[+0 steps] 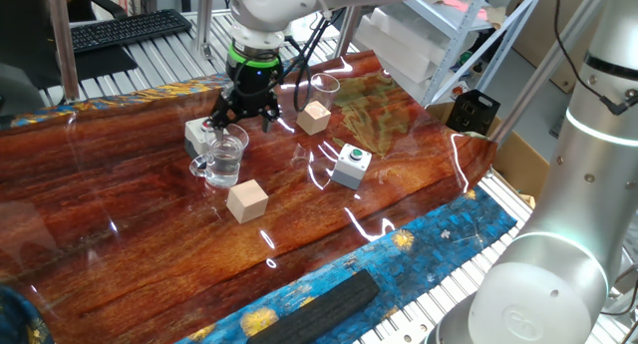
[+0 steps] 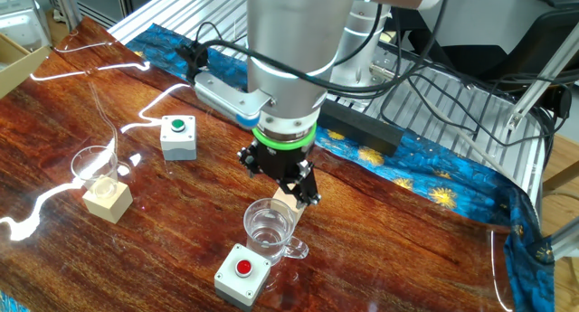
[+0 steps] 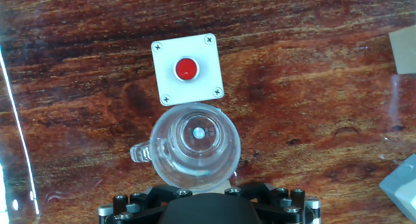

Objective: Pour the water from one cup into another empty cup

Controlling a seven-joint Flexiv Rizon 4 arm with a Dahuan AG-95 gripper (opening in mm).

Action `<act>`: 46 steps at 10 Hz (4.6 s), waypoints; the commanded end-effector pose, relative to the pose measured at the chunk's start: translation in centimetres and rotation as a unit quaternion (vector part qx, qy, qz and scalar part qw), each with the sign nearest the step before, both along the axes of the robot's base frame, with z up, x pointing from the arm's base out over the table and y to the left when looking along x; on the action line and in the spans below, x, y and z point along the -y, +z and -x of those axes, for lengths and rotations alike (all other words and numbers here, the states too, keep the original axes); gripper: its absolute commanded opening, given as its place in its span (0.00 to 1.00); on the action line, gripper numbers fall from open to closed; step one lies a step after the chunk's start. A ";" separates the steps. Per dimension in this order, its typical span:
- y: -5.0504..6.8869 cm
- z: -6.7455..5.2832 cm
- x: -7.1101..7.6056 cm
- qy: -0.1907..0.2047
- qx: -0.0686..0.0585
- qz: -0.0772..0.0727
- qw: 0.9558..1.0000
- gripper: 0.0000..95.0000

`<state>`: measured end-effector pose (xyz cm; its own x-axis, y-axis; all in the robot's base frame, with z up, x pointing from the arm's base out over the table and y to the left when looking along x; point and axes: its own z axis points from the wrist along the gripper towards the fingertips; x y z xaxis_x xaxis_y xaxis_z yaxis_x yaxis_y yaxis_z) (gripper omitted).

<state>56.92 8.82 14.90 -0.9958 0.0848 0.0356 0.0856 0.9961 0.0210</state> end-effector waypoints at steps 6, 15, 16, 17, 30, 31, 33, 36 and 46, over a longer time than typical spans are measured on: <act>-0.5 -0.9 -0.4 -0.006 0.047 0.002 0.999 1.00; -1.8 -2.4 -0.5 -0.009 0.047 -0.003 0.999 1.00; -1.8 -2.5 -0.5 -0.008 0.045 -0.002 0.999 1.00; -1.8 -2.5 -0.5 -0.007 0.044 -0.002 0.999 1.00; -1.8 -2.6 -0.4 -0.011 0.027 0.023 0.999 1.00; -1.8 -2.6 -0.4 -0.016 0.021 0.022 0.999 1.00; -1.8 -2.6 -0.4 -0.016 0.019 0.019 1.000 0.80; -1.8 -2.6 -0.4 -0.014 0.016 0.011 1.000 0.80; -1.8 -2.6 -0.4 -0.021 0.005 0.022 1.000 1.00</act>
